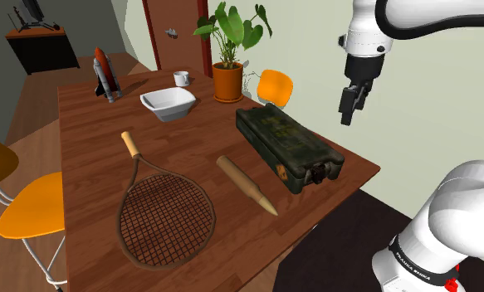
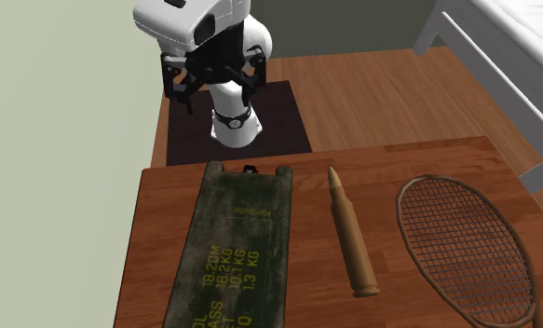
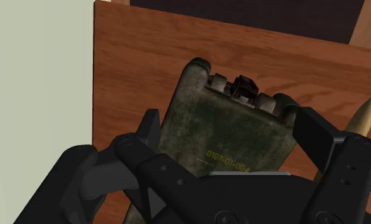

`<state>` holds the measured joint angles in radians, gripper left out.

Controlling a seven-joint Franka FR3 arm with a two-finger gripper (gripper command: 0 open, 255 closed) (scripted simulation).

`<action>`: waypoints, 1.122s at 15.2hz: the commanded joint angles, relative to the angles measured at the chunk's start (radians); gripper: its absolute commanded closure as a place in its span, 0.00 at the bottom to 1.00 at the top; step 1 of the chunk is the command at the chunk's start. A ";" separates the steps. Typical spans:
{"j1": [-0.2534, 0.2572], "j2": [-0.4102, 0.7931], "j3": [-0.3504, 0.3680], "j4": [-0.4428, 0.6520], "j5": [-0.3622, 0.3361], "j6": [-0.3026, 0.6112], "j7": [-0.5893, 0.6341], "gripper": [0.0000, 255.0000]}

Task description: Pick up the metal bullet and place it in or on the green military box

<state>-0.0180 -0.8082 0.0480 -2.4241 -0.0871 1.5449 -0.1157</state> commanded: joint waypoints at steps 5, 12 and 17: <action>0.021 0.075 0.066 -0.026 0.042 0.104 0.083 0.00; 0.046 0.259 0.183 -0.019 0.086 0.286 0.226 0.00; 0.051 0.423 0.264 0.028 0.081 0.404 0.334 0.00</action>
<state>0.0314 -0.4164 0.2954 -2.4006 -0.0048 1.9213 0.1952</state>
